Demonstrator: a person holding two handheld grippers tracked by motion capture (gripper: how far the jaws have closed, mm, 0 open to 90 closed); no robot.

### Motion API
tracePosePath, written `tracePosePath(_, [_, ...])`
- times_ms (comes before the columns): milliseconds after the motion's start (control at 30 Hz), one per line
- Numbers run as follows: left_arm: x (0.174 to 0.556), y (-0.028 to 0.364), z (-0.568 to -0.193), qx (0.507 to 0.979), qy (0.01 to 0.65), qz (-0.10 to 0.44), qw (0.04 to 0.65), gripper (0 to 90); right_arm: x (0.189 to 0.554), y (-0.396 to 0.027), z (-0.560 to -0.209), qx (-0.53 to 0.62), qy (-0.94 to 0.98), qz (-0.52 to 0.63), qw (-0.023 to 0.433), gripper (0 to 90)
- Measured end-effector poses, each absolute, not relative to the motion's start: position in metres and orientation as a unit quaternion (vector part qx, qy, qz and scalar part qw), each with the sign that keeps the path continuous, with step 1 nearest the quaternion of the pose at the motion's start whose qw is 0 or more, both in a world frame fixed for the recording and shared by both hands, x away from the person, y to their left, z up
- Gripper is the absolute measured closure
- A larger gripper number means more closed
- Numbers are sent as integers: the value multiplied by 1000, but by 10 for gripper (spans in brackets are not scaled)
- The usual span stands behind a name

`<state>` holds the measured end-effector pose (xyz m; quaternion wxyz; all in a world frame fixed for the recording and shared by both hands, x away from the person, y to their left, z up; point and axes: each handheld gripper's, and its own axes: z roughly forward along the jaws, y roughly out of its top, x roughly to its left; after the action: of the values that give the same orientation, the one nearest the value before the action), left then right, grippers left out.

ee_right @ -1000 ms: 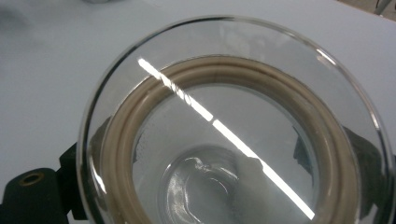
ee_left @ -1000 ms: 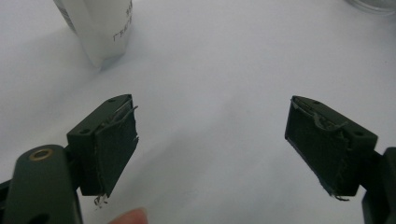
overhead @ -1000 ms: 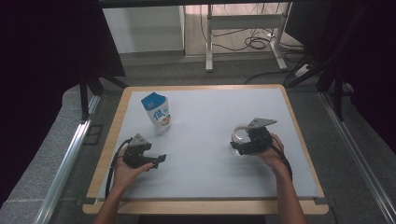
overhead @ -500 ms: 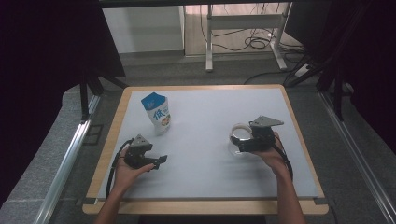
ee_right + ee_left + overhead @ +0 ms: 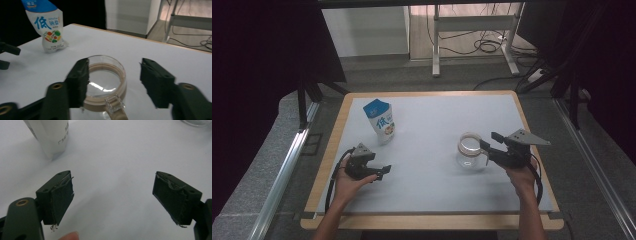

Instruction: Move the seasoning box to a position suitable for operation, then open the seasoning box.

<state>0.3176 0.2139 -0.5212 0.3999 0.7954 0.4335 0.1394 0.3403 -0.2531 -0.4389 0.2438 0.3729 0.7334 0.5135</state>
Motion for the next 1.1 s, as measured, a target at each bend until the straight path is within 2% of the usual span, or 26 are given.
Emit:
tracePosePath(33, [318,214,-521,795,433,140,401,168,340,-253,-439,373,733,514,244,508])
tracePosePath(133, [318,213,-520,793,433,140,405,175,335,-259,-439,393,721,509,258,754])
tracePosePath(167, [318,214,-520,792,433,140,407,177,334,-259,-439,396,720,506,263,795])
tracePosePath(200, [318,213,-520,791,434,139,410,177,334,-259,-439,396,720,506,263,795])
tracePosePath(233, [317,213,-519,789,433,136,413,181,333,-261,-442,401,720,501,264,875])
tracePosePath(333, [316,211,-518,787,434,133,419,183,333,-262,-446,406,722,498,257,898])
tracePosePath(833, [318,212,-519,777,439,130,432,255,335,-255,-456,404,733,485,253,899])
tracePosePath(1100, [317,214,-519,773,443,134,434,334,335,-252,-459,403,735,485,249,899])
